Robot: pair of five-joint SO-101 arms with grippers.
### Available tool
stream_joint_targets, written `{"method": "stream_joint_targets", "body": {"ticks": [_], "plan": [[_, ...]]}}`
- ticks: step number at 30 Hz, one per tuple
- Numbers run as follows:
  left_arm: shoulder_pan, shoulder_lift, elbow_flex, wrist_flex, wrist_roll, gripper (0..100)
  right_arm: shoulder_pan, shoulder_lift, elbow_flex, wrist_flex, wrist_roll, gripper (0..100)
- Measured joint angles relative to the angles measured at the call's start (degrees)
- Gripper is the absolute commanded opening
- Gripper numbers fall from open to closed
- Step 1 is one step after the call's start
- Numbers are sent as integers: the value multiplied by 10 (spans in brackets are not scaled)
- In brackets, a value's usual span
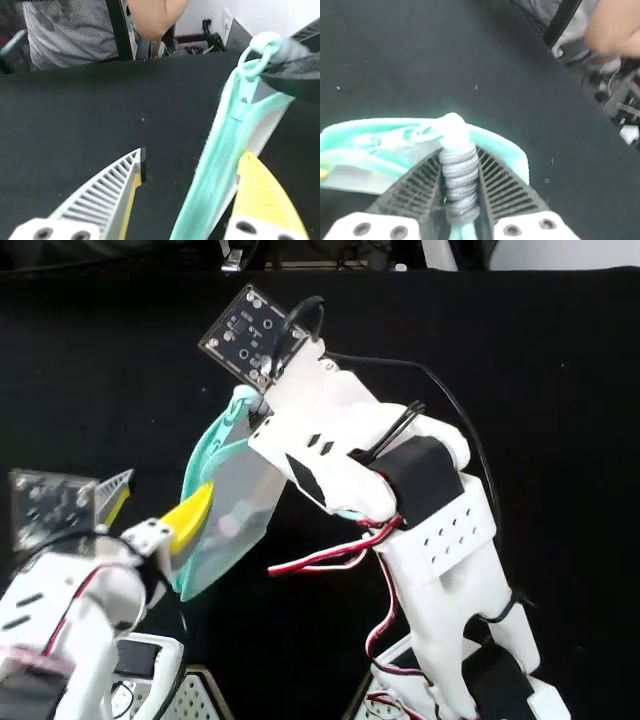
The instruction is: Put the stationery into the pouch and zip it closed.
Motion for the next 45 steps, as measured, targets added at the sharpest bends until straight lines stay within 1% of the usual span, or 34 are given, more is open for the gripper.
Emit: {"method": "stream_joint_targets", "body": {"ticks": [8,10,12,15,18,21,23,28,31,34,36,38,41,45], "plan": [[2,0,92,-94,0,303,2,-2,7,-9,-1,12],[12,0,120,-125,0,299,2,-2,7,-8,-1,12],[26,0,142,-150,0,261,2,-4,10,-10,-1,12],[47,0,148,-167,0,198,2,-18,11,-8,-1,12],[48,0,148,-168,0,218,2,-32,19,-7,-1,12],[48,0,147,-165,0,280,2,-45,34,-7,-1,12],[47,0,135,-142,0,304,2,-48,40,-11,-1,12],[45,-19,59,-64,0,303,2,-48,41,-14,-1,12],[17,-59,30,-47,0,304,2,-48,41,-14,1,12],[-18,-93,30,-49,-17,304,1,-48,41,-12,7,12],[-26,-107,55,-69,-30,304,1,-48,42,-12,19,12],[-26,-113,91,-92,-40,304,-1,-55,42,-10,26,12],[-29,-112,140,-130,-55,304,-25,-77,42,2,32,12],[-31,-119,171,-147,-84,304,-47,-105,44,6,33,12]]}}
